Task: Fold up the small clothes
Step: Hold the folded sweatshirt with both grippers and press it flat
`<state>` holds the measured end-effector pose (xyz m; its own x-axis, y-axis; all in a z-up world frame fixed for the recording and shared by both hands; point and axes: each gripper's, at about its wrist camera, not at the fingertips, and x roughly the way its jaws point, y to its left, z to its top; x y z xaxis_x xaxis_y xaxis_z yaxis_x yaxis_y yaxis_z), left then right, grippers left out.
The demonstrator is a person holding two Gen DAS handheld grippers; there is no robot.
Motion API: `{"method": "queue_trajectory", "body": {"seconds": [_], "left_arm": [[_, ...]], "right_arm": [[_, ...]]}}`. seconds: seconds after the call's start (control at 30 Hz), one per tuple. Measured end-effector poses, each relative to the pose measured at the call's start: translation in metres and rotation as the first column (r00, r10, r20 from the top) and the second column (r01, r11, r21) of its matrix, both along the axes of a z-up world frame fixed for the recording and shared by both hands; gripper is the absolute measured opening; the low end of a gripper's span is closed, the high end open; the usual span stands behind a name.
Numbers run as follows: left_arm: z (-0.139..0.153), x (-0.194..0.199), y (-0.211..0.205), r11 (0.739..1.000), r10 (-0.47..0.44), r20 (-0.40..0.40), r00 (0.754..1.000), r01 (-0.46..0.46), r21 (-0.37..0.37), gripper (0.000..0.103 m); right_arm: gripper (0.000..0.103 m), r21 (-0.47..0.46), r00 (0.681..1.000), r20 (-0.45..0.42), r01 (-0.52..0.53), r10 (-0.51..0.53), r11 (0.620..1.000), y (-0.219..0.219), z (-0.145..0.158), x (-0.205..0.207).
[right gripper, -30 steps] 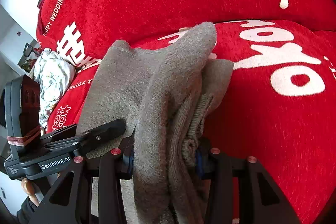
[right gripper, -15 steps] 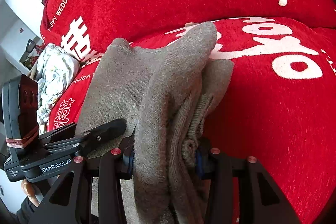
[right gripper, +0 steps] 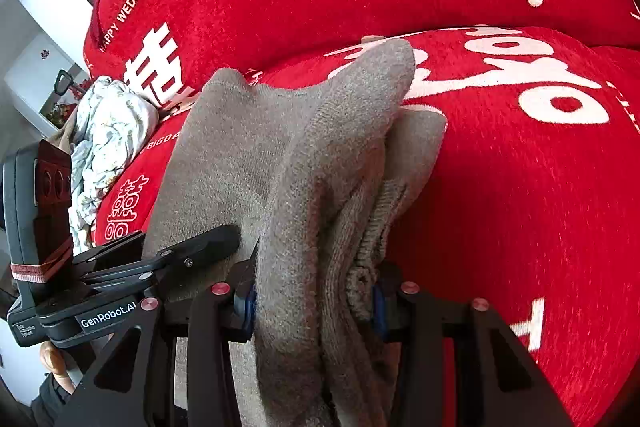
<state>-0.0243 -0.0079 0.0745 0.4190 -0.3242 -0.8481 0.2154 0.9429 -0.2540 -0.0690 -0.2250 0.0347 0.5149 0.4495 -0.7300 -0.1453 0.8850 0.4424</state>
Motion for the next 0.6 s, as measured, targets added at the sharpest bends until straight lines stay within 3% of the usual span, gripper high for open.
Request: {"method": "queue_trajectory", "body": {"seconds": [0.6], "left_arm": [[-0.003,-0.034,0.012,1.0,-0.007,0.056,0.998,0.007,-0.004,0.057]], "right_arm": [[0.046,-0.004,0.999,0.036,-0.01,0.01,1.0,0.008,-0.004,-0.028]]}}
